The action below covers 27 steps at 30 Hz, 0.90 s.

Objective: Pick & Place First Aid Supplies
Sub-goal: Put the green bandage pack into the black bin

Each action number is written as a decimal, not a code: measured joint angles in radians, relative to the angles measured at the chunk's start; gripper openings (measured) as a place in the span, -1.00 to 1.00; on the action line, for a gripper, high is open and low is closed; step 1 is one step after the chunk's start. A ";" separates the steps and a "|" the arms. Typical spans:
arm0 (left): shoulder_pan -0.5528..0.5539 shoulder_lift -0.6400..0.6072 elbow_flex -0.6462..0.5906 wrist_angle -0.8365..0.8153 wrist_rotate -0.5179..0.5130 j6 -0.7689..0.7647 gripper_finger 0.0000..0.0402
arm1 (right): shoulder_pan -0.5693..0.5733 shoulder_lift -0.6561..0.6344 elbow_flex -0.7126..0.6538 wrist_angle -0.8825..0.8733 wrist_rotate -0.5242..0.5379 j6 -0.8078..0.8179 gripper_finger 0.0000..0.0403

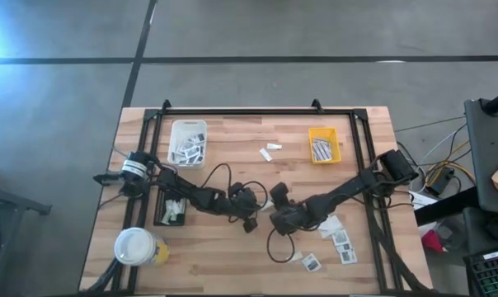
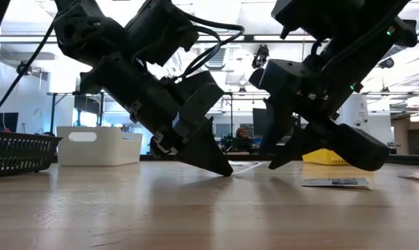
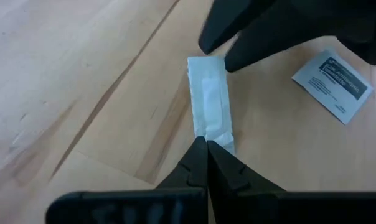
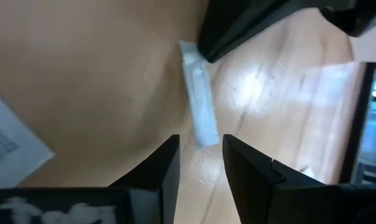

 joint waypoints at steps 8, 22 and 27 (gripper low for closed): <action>-0.001 0.000 0.001 0.028 0.001 -0.007 -1.00 | 0.000 0.000 -0.022 0.091 -0.010 -0.019 -0.41; -0.002 0.000 0.002 0.037 0.005 -0.008 -1.00 | -0.011 0.000 -0.053 0.113 -0.048 -0.029 -0.45; -0.001 0.001 0.001 0.056 0.014 -0.003 -1.00 | -0.016 0.000 -0.057 0.142 -0.051 -0.030 -0.46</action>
